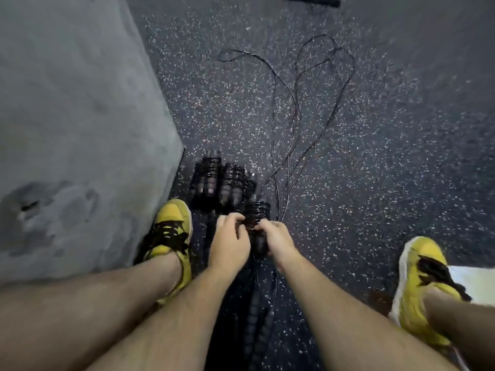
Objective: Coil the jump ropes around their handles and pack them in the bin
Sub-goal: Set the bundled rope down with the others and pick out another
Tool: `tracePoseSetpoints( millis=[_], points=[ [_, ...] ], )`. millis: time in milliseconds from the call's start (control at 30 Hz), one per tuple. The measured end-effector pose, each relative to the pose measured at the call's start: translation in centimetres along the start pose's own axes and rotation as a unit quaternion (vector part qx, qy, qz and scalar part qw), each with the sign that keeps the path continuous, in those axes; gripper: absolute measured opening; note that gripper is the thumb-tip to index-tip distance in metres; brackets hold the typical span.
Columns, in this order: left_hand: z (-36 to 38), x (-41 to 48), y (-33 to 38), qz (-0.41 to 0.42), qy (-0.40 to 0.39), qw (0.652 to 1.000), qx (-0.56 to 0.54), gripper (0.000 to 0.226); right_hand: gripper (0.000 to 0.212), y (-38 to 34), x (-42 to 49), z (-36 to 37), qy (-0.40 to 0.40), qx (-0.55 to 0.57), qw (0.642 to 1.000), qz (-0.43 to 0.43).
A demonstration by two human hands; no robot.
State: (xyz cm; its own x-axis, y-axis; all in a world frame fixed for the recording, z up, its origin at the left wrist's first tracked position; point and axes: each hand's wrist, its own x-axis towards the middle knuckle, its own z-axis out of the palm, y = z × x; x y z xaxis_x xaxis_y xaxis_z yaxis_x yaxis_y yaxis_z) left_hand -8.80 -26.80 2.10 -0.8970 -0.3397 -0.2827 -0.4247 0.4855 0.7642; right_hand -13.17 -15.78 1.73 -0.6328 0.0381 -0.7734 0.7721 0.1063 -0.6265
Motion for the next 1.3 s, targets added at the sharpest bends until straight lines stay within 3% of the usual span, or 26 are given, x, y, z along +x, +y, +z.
tracePoseSetpoints(
  millis=[100,200,333,500,667,767,867,967,1100,1200,1300],
  points=[
    [0.5,0.3,-2.2,-0.024,-0.036,0.998,0.048,0.018,0.016,2.0,0.8,1.3,0.015,0.009,1.0,0.017],
    [0.2,0.8,-3.5,-0.039,-0.076,0.992,0.091,0.015,0.039,3.1,1.5,2.6,0.018,-0.013,0.999,0.033],
    [0.0,0.5,-4.8,-0.053,-0.106,0.981,0.154,0.013,0.035,4.6,1.3,3.3,0.021,-0.107,0.993,0.033],
    [0.4,0.1,-5.2,-0.056,-0.068,0.977,0.196,0.025,0.033,4.2,1.8,4.7,0.01,-0.201,0.979,-0.003],
    [1.1,-0.3,-4.9,-0.048,-0.129,0.953,0.269,0.035,0.05,3.3,2.9,3.5,-0.003,-0.345,0.939,0.0],
    [1.8,-0.8,-4.4,0.012,-0.087,0.953,0.291,0.028,0.043,4.2,2.5,1.2,0.06,-0.362,0.929,-0.055],
    [3.0,-1.6,-4.2,0.114,-0.097,0.949,0.277,0.016,0.047,6.0,2.5,-0.8,0.118,-0.416,0.9,-0.05],
    [5.1,-3.1,-4.9,0.125,-0.205,0.934,0.267,0.02,0.061,7.7,3.0,-2.3,0.114,-0.422,0.899,0.02],
    [7.7,-5.6,-6.0,0.062,-0.282,0.904,0.314,0.029,0.053,8.9,3.2,-3.2,0.114,-0.434,0.893,0.025],
    [9.1,-6.2,-6.1,0.013,-0.277,0.932,0.235,0.021,0.035,8.9,3.1,-3.5,0.092,-0.38,0.92,0.039],
    [10.2,-5.9,-4.8,-0.051,-0.263,0.957,0.11,0.012,0.033,8.9,2.6,-4.7,0.113,-0.346,0.93,0.061]
  ],
)
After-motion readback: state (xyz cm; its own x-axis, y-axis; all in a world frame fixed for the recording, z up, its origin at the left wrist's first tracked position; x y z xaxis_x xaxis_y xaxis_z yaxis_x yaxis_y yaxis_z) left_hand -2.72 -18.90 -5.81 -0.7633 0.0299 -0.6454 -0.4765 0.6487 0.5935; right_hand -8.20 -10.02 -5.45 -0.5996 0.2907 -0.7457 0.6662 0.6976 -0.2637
